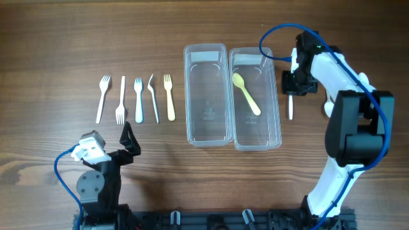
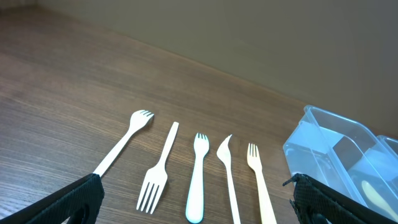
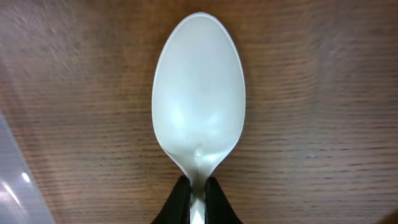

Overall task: Pack container
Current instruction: 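Carry white spoon into the right container and release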

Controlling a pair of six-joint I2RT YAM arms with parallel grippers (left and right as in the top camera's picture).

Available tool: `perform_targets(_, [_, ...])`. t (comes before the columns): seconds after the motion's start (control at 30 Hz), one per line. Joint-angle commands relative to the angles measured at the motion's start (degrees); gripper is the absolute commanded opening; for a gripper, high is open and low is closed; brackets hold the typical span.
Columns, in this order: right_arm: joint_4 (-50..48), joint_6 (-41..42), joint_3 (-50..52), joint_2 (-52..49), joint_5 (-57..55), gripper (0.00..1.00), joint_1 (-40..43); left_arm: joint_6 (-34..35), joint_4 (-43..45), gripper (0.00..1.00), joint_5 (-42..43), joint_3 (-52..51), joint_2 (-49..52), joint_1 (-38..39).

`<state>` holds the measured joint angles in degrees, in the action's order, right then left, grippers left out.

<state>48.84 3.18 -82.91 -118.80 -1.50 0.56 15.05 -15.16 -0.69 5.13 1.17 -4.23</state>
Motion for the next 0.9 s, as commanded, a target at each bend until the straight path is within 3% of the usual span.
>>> perform_targets(0.0, [0.0,-0.3,-4.0,5.1,0.7,0.04,1.1,-1.4,0.1,1.00,0.9,-0.4,-0.3,0.3])
perform_targets(0.23, [-0.1,-1.7,-4.5,10.5,0.9,0.04,1.1,-1.4,0.1,1.00,0.9,-0.4,-0.3,0.3])
perform_targets(0.6, [1.0,-4.6,-4.5,16.8,15.2,0.04,-0.4,-1.4,0.1,1.00,0.9,-0.4,-0.3,0.3])
perform_targets(0.87, [1.8,-4.7,-4.5,18.7,17.7,0.04,-4.0,-1.4,0.1,1.00,0.9,-0.4,-0.3,0.3])
